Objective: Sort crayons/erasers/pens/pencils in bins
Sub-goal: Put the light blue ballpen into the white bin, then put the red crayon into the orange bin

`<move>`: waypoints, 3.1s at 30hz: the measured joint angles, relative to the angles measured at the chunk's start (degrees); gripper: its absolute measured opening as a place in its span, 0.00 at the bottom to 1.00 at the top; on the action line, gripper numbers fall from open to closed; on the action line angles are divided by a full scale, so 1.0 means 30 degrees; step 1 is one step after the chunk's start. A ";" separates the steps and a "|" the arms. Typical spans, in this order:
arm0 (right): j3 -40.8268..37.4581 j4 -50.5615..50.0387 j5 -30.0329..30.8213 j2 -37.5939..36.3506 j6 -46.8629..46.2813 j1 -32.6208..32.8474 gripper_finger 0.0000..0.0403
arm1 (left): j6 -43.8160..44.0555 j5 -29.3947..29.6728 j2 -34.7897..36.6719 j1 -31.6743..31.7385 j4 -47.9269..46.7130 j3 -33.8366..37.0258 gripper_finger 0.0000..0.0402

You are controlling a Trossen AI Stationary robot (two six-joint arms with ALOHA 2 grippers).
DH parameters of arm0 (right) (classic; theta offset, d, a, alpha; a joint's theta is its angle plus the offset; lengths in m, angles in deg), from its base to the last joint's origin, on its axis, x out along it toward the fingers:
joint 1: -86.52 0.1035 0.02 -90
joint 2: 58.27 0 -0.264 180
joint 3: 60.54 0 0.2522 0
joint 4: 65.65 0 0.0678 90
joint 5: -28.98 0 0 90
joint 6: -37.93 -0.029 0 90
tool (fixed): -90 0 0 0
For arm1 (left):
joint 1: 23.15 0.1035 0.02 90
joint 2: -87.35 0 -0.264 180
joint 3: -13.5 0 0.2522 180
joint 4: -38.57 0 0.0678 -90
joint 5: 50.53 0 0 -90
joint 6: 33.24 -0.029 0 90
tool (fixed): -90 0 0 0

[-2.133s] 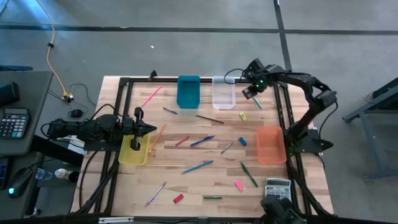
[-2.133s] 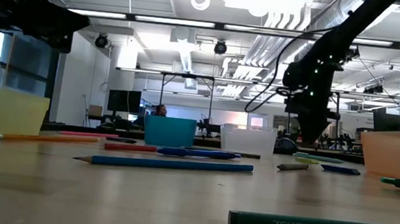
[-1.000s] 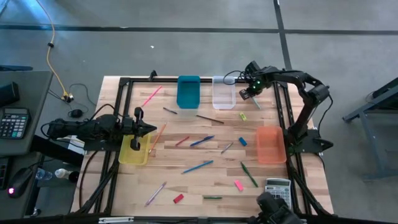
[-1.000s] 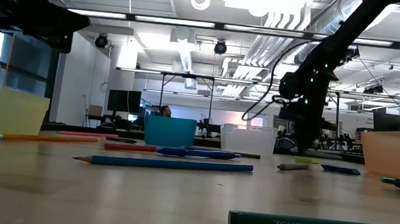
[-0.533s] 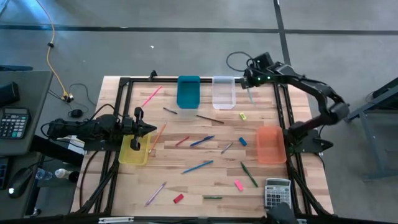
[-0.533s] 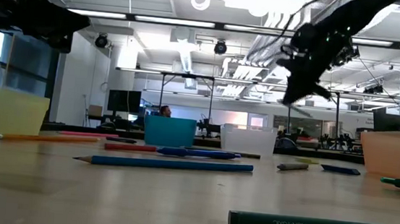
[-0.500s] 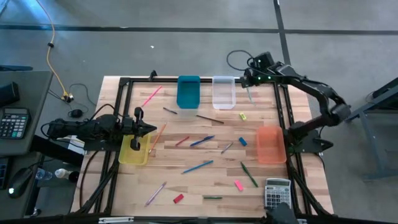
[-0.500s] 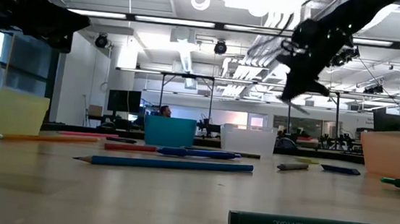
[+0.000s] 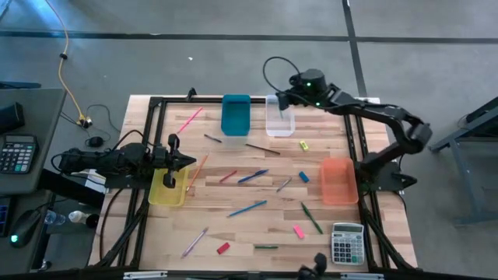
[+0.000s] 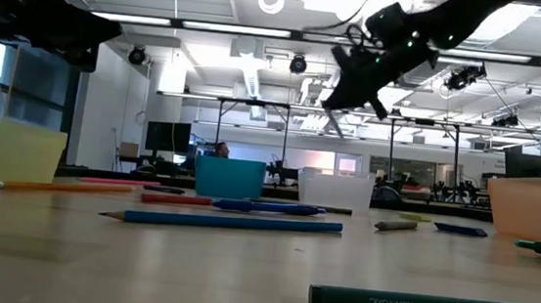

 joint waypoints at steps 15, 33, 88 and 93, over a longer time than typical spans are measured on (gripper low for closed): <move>0.2473 -0.3149 0.2316 0.5701 0.2491 -0.0123 0.05 | 0.0000 -0.0015 0.0000 0.0003 0.0006 0.0000 0.00; 0.7585 -0.8620 0.2895 1.0049 0.4362 -0.0232 0.05 | 0.0000 0.0087 0.0000 0.0000 0.0003 0.0000 0.00; -1.2192 1.2496 0.4377 -0.5645 0.8880 1.0413 0.00 | 0.0675 0.0398 -0.4044 -0.0077 0.2293 -0.1525 0.00; -1.2182 1.2509 0.5221 -0.5645 0.9221 1.0844 0.00 | 0.0899 0.0612 -0.7778 -0.0070 0.2268 -0.2944 0.00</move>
